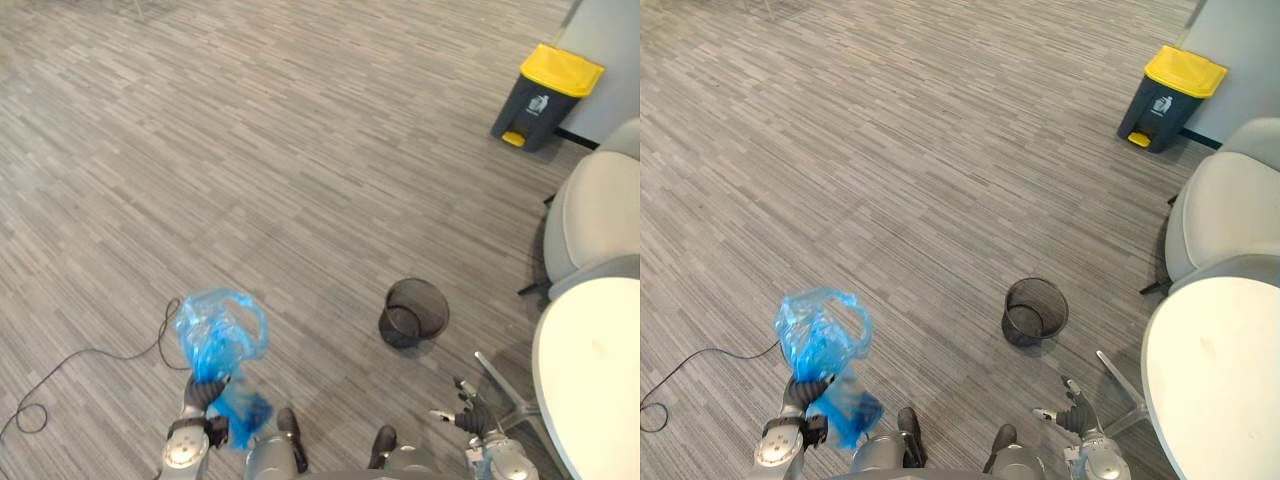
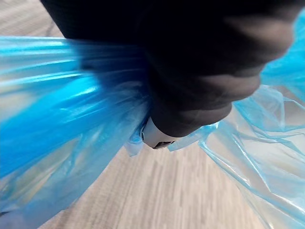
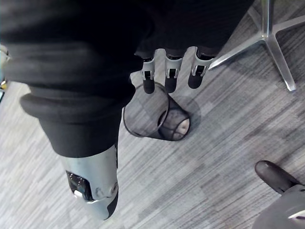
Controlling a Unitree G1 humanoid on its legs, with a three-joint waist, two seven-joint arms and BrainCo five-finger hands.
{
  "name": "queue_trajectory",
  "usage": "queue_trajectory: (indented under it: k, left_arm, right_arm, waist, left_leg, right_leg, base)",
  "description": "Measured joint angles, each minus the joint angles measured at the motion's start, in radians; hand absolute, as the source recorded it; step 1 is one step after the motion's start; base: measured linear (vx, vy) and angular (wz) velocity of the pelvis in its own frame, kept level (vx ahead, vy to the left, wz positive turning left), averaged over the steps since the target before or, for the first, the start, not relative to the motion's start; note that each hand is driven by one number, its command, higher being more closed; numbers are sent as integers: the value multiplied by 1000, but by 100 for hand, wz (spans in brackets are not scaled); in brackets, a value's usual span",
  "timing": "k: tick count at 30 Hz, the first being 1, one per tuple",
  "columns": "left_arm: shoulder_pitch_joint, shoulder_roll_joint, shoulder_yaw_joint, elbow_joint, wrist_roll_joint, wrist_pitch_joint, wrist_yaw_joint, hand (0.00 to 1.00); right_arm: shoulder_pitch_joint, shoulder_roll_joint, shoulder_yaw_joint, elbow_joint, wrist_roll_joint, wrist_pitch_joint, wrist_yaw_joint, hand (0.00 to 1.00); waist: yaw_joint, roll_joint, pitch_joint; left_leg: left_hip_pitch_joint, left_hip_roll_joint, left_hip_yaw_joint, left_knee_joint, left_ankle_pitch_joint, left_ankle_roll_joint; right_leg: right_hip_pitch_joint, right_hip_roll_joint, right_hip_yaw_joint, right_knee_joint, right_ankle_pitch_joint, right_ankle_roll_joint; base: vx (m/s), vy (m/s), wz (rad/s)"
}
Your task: Gather rubbish on tea table into small bin, then transfer packed bag to large trash can.
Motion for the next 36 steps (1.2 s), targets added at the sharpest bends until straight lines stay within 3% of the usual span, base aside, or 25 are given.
queue_trajectory:
  k: [2, 3, 4, 7, 9, 10, 13, 14, 15, 16, 17, 19, 21, 24, 25, 26, 27, 28, 29, 30, 31, 32, 33, 34, 36]
  left_arm:
    - [17, 1, -11, -6, 0, 8, 0, 100]
    - [16, 9, -18, -10, 0, 8, 0, 100]
    - [16, 17, -19, -30, 0, 8, 1, 100]
    - [-15, 29, -36, -42, 0, 7, 0, 100]
    - [-70, 19, -36, -23, 0, 7, 1, 100]
    - [-89, 17, -36, -19, 0, 6, 1, 100]
    - [-97, -1, -37, -18, 0, 5, 1, 100]
    - [-91, -11, -34, -19, 0, 6, 1, 100]
    - [-76, -26, -25, -43, 0, 6, 1, 100]
    - [-72, -50, -23, -63, 0, 6, 1, 100]
    - [-61, -61, -21, -70, 0, 5, 1, 100]
    - [-54, -82, -38, -70, -1, 5, -1, 100]
    - [-57, -105, -37, -82, -2, 4, -2, 100]
    - [-55, -120, -38, -124, -3, -2, -18, 100]
    - [-54, -126, -39, -135, -3, -13, -18, 100]
    - [-51, -128, -39, -135, -3, -14, -18, 100]
    - [-21, -140, -41, -133, -2, -16, -15, 100]
    - [4, -126, -45, -131, 0, -11, -10, 100]
    - [7, -112, -48, -134, 0, -11, -10, 100]
    - [2, -92, -56, -144, 0, -11, -11, 100]
    - [-15, -77, -66, -156, 0, -10, -12, 100]
    - [-24, -67, -72, -162, 0, -10, -11, 100]
    - [-38, -41, -87, -161, 0, -2, -11, 100]
    - [-49, -29, -93, -163, 0, 2, -6, 100]
    - [-63, -17, -106, -165, 0, 0, 3, 100]
  right_arm:
    - [4, 14, -3, -36, 9, 7, -3, 0]
    - [9, 28, -4, -40, 19, 7, -3, 0]
    - [11, 47, -7, -46, 22, 8, -6, 0]
    - [8, 63, -16, -46, 29, 7, -26, 0]
    - [-2, 58, -21, 9, 39, 13, -33, 0]
    - [4, 59, -32, 31, 45, 21, -35, 0]
    - [55, 60, -67, 12, 57, 41, -41, 0]
    - [66, 59, -65, -6, 57, 41, -40, 0]
    - [76, 66, -65, -47, 57, 39, -40, 0]
    - [88, 61, -65, -94, 57, 39, -39, 0]
    - [90, 60, -64, -119, 59, 38, -41, 0]
    - [89, 54, -65, -182, 72, 34, -43, 0]
    - [80, 53, -64, -220, 78, 31, -43, 0]
    - [37, 52, -71, -226, 78, 31, -46, 0]
    - [5, 52, -79, -208, 77, 22, -48, 0]
    - [2, 49, -80, -204, 77, 19, -48, 0]
    - [-4, 34, -83, -176, 75, 15, -54, 0]
    - [3, 62, -82, -144, 73, 22, -57, 0]
    - [20, 71, -82, -149, 73, 21, -60, 0]
    - [36, 78, -82, -150, 73, 21, -62, 0]
    - [35, 83, -83, -150, 73, 21, -63, 0]
    - [29, 89, -83, -150, 73, 21, -64, 0]
    - [23, 98, -81, -150, 73, 20, -64, 0]
    - [19, 99, -77, -156, 68, 20, -65, 0]
    - [9, 97, -75, -167, 63, 13, -66, 0]
  waist:
    - [4, 9, 19]
    - [3, 18, 30]
    - [-1, 4, 36]
    - [-29, -9, 37]
    - [-47, -7, 52]
    - [-54, -12, 49]
    - [-80, 9, 44]
    - [-78, 25, 42]
    - [-80, 42, 49]
    - [-68, 61, 58]
    - [-56, 63, 57]
    - [-27, 57, 58]
    - [-2, 30, 59]
    - [45, 10, 69]
    - [76, 14, 58]
    - [81, 18, 56]
    - [89, 54, 34]
    - [84, 5, 0]
    - [81, -18, -15]
    - [77, -43, -29]
    - [74, -60, -20]
    - [65, -63, -9]
    - [40, -55, 0]
    - [26, -38, 14]
    - [23, -10, 15]
  left_leg:
    - [37, 0, -9, 24, -38, 19]
    - [51, 0, -22, 23, -50, 24]
    - [72, 1, -29, 14, -60, 25]
    - [85, -5, -38, -11, -83, 15]
    - [116, -19, -59, -50, -89, 3]
    - [139, -37, -75, -68, -100, -19]
    - [243, -7, -112, -67, -148, -82]
    - [255, 19, -104, -40, -146, -101]
    - [195, 83, -108, 167, -129, -105]
    - [107, 156, -119, 434, -31, -65]
    - [58, 189, -132, 543, 32, -51]
    - [-30, 218, -161, 709, 5, -66]
    - [-107, 184, -118, 662, -39, -27]
    - [-212, 80, -130, 427, -63, -31]
    - [-228, -3, -223, 181, -24, -91]
    - [-227, -8, -239, 133, -15, -98]
    - [-223, -10, -301, 59, 52, -95]
    - [-215, -25, -260, 161, 39, -58]
    - [-206, -29, -229, 177, 9, -43]
    - [-189, -32, -196, 196, -29, -27]
    - [-137, -32, -168, 202, -68, -15]
    - [-98, -31, -158, 191, -85, -11]
    - [-15, -29, -144, 149, -113, -4]
    - [102, -12, -108, 79, -129, -3]
    - [251, 7, -55, -54, -137, -9]
  right_leg:
    - [-135, -10, 173, 263, 58, -89]
    - [-176, 14, 223, 322, 21, -57]
    - [-213, 52, 248, 332, -28, -40]
    - [-306, 128, 245, 150, -36, -33]
    - [-305, 163, 235, -83, 16, -16]
    - [-306, 162, 248, -156, 48, -28]
    - [-280, 184, 246, -49, 108, -78]
    - [-266, 194, 237, -19, 81, -82]
    - [-231, 222, 215, 21, 23, -103]
    - [-171, 269, 211, 26, -21, -122]
    - [-139, 288, 217, 25, -39, -133]
    - [-38, 322, 249, -22, -67, -142]
    - [80, 324, 318, -113, -77, -148]
    - [188, 312, 455, -209, -106, -150]
    - [202, 296, 521, -217, -154, -108]
    - [203, 296, 531, -217, -165, -101]
    - [226, 314, 588, -194, -228, -79]
    - [224, 276, 644, -111, -279, -52]
    - [208, 256, 653, -74, -280, -49]
    - [173, 241, 656, 18, -264, -19]
    - [100, 226, 639, 211, -200, 103]
    - [45, 221, 628, 336, -152, 185]
    - [-44, 212, 558, 523, -157, 161]
    - [-103, 202, 472, 601, -172, 65]
    - [-218, 200, 319, 567, -198, -2]
  base:
    - [162, 128, 9]
    - [270, 107, 17]
    - [257, 34, 15]
    - [240, -8, 12]
    - [321, -32, 38]
    - [390, -63, 53]
    - [612, -197, 49]
    - [753, -274, 18]
    - [650, -263, -8]
    - [646, -270, -20]
    - [657, -244, -54]
    - [580, -165, -54]
    - [658, -106, -63]
    - [545, 70, -107]
    - [423, 136, -133]
    - [558, 275, -157]
    - [742, 348, -147]
    - [879, 384, -148]
    - [672, 227, -108]
    - [541, 159, -78]
    - [652, 189, -82]
    - [734, 207, -83]
    - [686, 148, -74]
    - [554, 102, -83]
    - [548, 90, -89]
